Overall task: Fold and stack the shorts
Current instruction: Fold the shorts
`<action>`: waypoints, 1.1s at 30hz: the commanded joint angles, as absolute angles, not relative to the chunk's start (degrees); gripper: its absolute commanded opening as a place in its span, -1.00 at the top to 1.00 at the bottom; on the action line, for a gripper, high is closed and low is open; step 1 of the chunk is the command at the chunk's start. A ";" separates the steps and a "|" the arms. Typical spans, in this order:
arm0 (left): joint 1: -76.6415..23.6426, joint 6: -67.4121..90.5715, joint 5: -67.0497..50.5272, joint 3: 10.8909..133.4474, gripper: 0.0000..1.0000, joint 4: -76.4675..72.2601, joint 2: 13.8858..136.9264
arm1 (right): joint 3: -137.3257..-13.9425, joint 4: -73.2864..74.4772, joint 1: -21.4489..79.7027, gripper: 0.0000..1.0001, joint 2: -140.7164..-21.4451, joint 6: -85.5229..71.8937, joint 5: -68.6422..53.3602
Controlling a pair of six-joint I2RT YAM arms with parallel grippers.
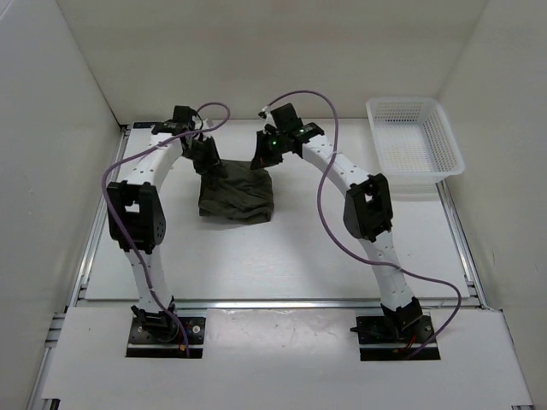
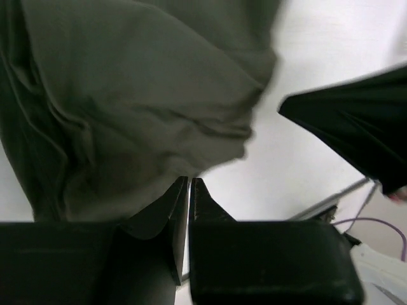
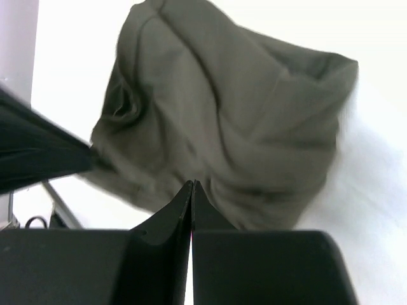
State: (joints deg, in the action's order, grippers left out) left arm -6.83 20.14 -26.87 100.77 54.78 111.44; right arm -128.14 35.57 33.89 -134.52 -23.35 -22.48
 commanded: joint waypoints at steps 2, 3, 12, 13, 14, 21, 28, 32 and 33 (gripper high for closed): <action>-5.45 18.03 -21.91 102.92 0.62 54.05 117.41 | -135.15 36.12 34.63 1.00 -142.72 -24.51 -23.82; -5.45 18.02 -20.58 102.92 0.62 54.57 117.42 | -135.96 36.12 34.02 1.00 -143.78 -25.04 -22.95; -1.67 15.03 -18.63 91.68 0.62 54.05 114.09 | -139.91 35.07 29.89 1.00 -151.96 -33.22 -15.29; -1.67 15.03 -18.11 90.97 0.62 54.05 114.08 | -140.44 34.46 29.88 1.00 -151.96 -33.22 -16.16; -1.67 15.03 -18.11 90.36 0.62 54.05 113.21 | -140.45 33.93 29.88 1.00 -151.96 -33.83 -16.78; -1.67 15.29 -16.61 87.54 0.79 54.67 106.46 | -127.91 26.46 28.74 0.86 -137.92 -33.05 -25.14; -6.23 19.06 -18.36 94.81 0.79 54.67 103.00 | -112.69 25.84 31.82 0.91 -124.02 -28.48 -21.54; -8.25 20.30 -19.16 101.50 0.79 54.67 110.20 | -105.74 25.31 34.01 0.77 -121.82 -28.48 -18.55; -8.26 20.30 -18.64 102.99 0.79 54.67 112.22 | -105.12 25.31 34.54 0.77 -121.82 -28.48 -18.54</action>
State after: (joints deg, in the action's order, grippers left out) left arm -7.40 18.98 -17.93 99.55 55.00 108.20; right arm -108.31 26.17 32.97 -121.36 -29.82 -20.60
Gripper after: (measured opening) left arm 0.115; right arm 0.114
